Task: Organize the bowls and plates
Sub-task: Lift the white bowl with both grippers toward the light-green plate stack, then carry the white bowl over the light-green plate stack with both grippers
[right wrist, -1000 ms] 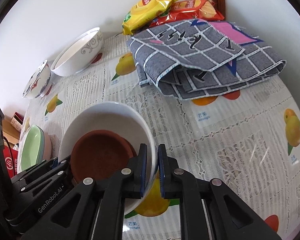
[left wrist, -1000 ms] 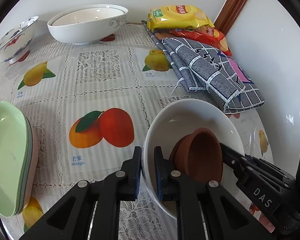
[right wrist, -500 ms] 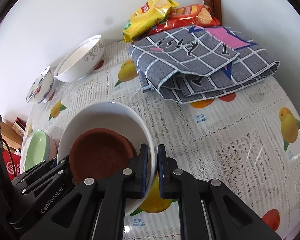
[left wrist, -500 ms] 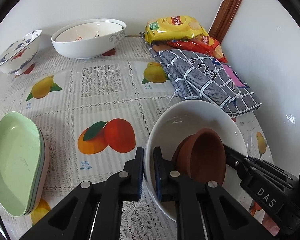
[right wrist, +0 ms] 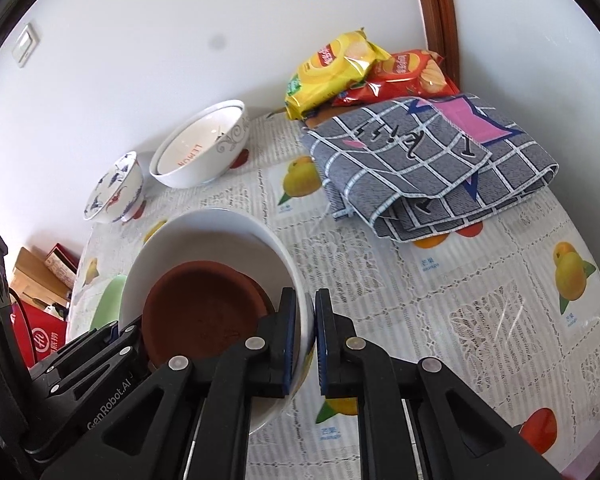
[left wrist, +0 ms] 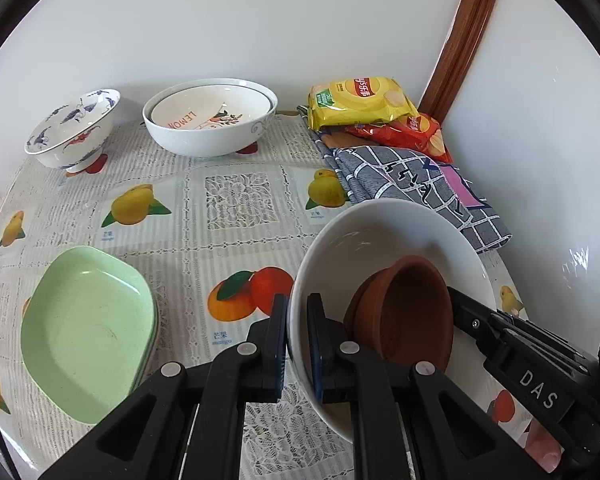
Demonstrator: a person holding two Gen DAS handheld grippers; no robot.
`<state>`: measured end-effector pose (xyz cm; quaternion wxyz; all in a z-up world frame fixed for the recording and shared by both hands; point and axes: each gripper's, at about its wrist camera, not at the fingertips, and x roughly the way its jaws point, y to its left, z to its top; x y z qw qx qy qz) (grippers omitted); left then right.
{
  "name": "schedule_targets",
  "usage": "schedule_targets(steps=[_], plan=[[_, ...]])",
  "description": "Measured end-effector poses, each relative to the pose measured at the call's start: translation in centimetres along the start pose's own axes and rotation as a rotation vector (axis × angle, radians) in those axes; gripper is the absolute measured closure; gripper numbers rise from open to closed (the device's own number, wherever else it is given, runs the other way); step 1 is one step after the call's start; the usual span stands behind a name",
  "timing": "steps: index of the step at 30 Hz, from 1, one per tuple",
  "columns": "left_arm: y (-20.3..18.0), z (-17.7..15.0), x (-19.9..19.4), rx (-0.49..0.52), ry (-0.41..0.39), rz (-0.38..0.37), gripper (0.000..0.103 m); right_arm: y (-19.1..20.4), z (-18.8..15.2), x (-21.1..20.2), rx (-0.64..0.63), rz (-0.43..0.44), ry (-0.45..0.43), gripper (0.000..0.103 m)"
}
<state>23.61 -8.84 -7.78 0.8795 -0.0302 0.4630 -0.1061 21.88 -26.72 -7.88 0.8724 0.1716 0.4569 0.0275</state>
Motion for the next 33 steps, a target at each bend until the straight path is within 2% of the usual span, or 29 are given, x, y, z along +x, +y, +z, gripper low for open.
schedule_targets(steps=[12, 33], plan=[[4.0, 0.4, -2.6, -0.037, -0.033, 0.028, 0.093, 4.7, 0.1, -0.3, -0.048, 0.035, -0.019, 0.093], [10.1, 0.6, -3.7, -0.077, -0.041, 0.059, 0.093, 10.7, -0.3, 1.6, -0.084, 0.070, -0.014, 0.093]])
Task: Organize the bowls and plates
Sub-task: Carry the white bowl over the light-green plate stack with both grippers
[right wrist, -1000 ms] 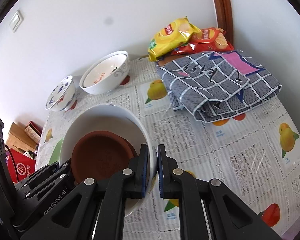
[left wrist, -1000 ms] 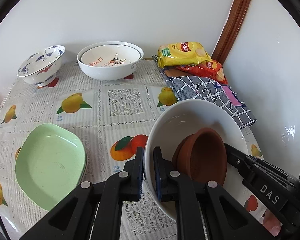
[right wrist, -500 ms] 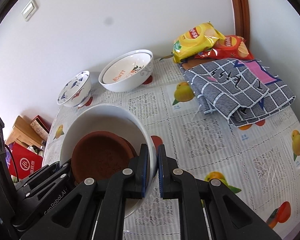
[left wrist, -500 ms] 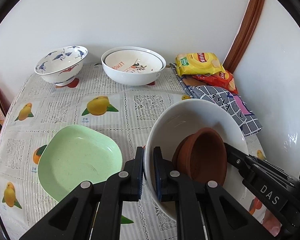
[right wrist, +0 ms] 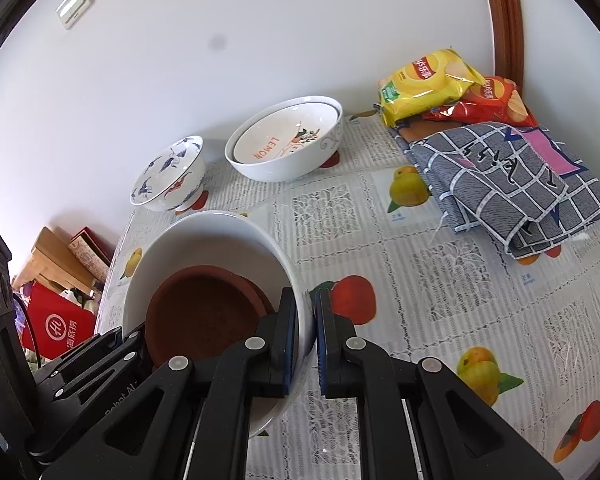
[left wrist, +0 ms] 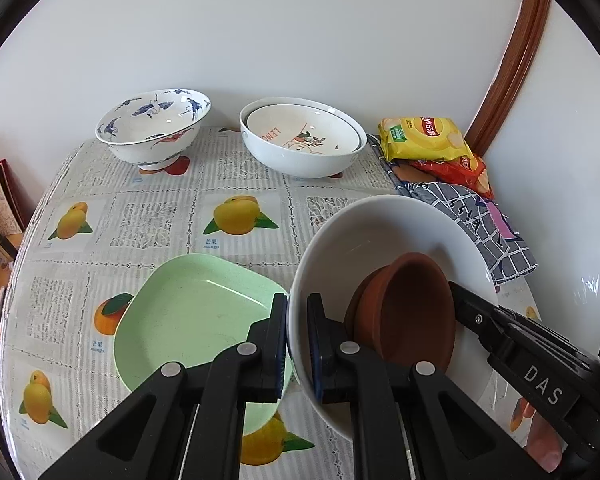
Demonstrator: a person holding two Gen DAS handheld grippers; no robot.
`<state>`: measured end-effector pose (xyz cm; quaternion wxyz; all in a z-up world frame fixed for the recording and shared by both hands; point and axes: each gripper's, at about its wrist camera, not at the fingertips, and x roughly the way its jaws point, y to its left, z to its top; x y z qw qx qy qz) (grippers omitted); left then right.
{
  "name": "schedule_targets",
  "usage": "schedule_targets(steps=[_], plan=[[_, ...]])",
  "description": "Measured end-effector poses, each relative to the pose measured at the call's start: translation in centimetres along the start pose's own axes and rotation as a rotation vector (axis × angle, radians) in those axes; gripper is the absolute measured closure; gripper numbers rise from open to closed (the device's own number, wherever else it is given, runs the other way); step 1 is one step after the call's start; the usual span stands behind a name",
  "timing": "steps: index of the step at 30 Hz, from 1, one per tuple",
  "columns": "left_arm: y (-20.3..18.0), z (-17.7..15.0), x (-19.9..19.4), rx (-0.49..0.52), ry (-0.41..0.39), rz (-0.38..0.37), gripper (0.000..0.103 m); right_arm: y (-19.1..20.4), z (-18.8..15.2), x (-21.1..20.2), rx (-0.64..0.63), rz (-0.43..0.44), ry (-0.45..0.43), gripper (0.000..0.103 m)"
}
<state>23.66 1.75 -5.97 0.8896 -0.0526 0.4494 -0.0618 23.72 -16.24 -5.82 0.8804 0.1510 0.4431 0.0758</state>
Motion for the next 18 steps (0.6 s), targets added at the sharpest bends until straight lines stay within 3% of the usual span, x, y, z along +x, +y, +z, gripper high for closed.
schedule_targets(steps=[18], plan=[[4.6, 0.2, -0.3, -0.054, -0.003, 0.030, 0.093, 4.4, -0.3, 2.4, -0.053, 0.025, 0.024, 0.093]])
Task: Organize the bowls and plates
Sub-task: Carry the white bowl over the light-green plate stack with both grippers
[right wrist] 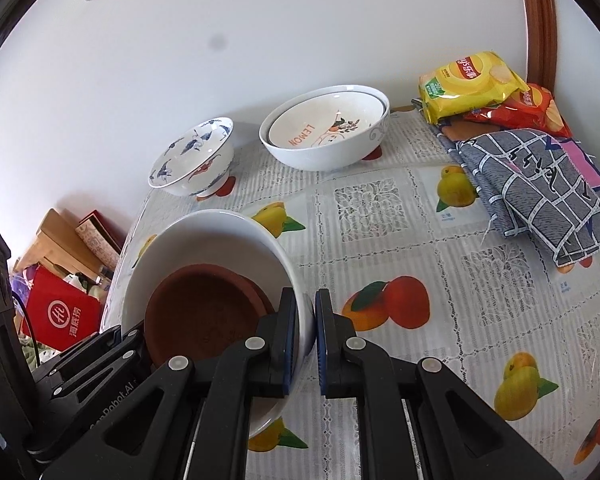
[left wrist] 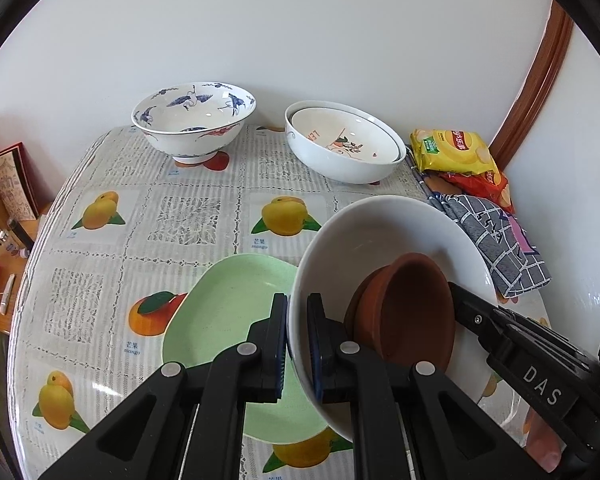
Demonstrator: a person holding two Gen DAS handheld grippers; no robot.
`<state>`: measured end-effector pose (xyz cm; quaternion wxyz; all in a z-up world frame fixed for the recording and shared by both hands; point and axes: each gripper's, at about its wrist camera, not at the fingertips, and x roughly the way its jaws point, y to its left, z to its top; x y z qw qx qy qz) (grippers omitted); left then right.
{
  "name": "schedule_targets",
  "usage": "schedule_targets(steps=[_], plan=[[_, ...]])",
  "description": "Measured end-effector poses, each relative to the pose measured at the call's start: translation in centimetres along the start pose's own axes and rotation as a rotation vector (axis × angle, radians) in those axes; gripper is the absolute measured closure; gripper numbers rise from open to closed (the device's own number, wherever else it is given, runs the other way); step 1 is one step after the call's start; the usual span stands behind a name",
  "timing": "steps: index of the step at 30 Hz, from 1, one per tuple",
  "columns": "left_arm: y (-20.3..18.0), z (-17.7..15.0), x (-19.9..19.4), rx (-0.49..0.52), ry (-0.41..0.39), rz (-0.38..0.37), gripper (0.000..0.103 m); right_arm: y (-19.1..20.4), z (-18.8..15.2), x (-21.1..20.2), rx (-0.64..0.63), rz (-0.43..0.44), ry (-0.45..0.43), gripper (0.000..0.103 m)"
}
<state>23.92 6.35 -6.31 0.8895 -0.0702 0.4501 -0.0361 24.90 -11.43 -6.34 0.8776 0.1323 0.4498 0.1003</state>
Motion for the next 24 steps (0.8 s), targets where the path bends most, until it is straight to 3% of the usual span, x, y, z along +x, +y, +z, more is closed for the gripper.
schedule_targets(steps=[24], plan=[[4.0, -0.3, -0.2, -0.055, 0.002, 0.023, 0.093, 3.7, -0.4, 2.2, -0.059, 0.018, 0.028, 0.093]])
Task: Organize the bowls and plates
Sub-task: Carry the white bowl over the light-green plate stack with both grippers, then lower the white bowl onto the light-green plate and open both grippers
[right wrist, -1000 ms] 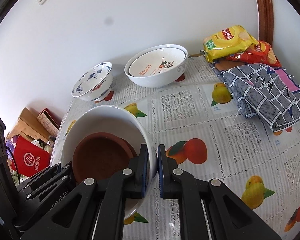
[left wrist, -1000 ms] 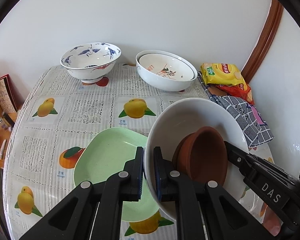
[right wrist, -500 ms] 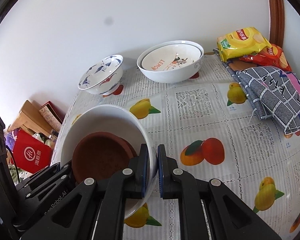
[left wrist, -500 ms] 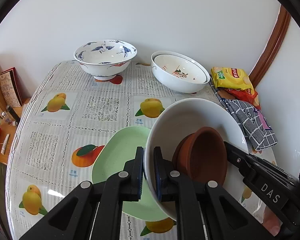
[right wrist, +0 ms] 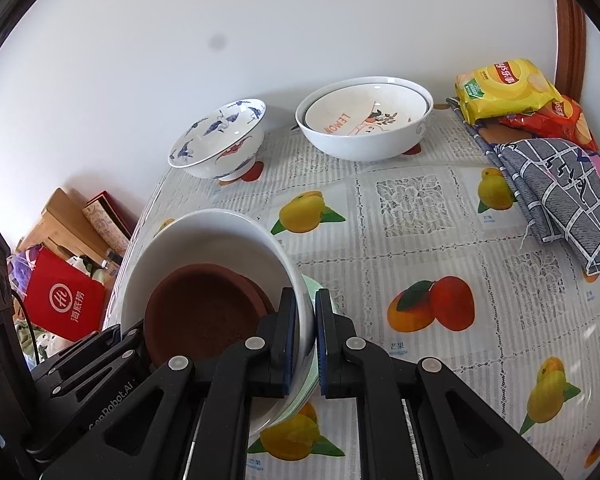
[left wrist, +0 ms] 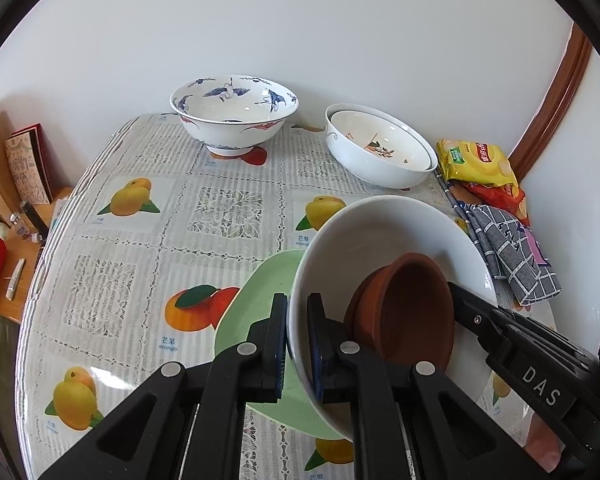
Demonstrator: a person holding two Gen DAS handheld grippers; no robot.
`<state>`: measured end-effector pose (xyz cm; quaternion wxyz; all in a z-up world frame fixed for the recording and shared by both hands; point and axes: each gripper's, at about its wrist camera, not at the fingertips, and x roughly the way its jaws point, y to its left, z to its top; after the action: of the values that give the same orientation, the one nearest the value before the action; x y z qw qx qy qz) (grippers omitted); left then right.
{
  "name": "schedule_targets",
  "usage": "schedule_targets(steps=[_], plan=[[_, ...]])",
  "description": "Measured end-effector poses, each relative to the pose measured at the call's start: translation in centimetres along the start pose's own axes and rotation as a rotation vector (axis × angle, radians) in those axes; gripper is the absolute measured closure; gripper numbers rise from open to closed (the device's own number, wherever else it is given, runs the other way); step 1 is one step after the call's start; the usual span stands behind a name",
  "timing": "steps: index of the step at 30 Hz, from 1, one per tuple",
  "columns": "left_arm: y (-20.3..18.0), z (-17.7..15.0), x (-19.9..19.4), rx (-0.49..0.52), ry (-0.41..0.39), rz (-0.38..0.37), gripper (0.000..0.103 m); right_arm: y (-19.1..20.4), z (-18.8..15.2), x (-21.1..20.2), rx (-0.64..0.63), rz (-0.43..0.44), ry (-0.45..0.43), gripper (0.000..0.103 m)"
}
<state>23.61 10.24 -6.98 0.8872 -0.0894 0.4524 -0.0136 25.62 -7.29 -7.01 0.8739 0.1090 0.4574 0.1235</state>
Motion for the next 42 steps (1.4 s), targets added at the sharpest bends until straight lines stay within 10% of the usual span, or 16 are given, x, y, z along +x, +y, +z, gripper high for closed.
schedule_targets(steps=[42], plan=[[2.9, -1.2, 5.0, -0.044, 0.098, 0.015, 0.092, 0.1, -1.5, 6.4, -0.010, -0.005, 0.128, 0.093]])
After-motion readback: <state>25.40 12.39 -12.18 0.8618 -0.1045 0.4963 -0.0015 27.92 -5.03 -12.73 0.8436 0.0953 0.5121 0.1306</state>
